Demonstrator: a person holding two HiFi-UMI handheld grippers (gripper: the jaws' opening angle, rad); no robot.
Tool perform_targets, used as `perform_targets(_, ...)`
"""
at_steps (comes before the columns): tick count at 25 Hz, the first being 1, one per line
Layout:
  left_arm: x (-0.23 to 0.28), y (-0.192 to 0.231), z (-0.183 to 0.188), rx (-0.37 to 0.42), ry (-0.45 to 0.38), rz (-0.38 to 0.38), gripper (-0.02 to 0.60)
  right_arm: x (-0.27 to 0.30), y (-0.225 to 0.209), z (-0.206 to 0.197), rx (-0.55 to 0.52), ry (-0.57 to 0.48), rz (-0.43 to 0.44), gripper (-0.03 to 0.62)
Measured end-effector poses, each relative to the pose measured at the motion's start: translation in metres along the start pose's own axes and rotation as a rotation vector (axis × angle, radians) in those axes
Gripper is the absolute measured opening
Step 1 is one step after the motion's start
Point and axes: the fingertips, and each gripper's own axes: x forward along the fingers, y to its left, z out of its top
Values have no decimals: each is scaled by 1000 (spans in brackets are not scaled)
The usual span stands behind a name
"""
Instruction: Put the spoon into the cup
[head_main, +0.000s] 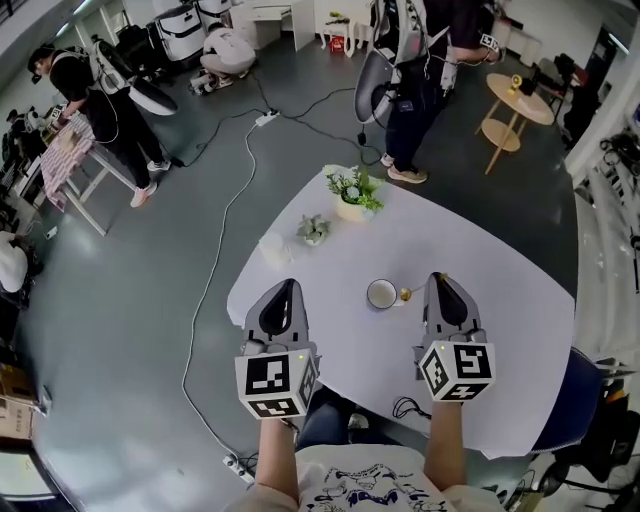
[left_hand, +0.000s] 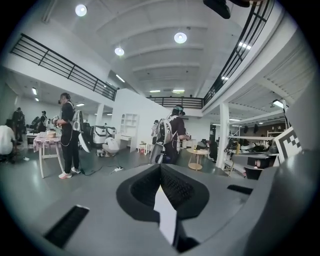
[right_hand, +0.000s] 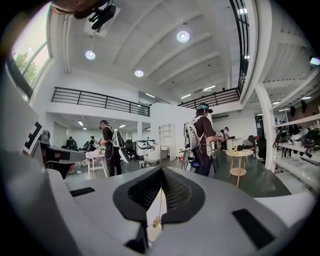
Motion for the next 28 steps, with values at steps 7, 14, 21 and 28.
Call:
perform_targets(7,71,13,-6,1,54,-80,14,56,-3,-15,35,51,-22,17)
perform_targets(14,127,19,-23,2,115,-142,14,97,-12,-38,42,114,-50,17)
perform_targets(21,168,20,-52,1,187,-185,14,122,-24,-70,67,180,-68,17)
perform_targets(28,191,16,-87,-4,258,-204,14,136,-32,-109,133,240,-58,17)
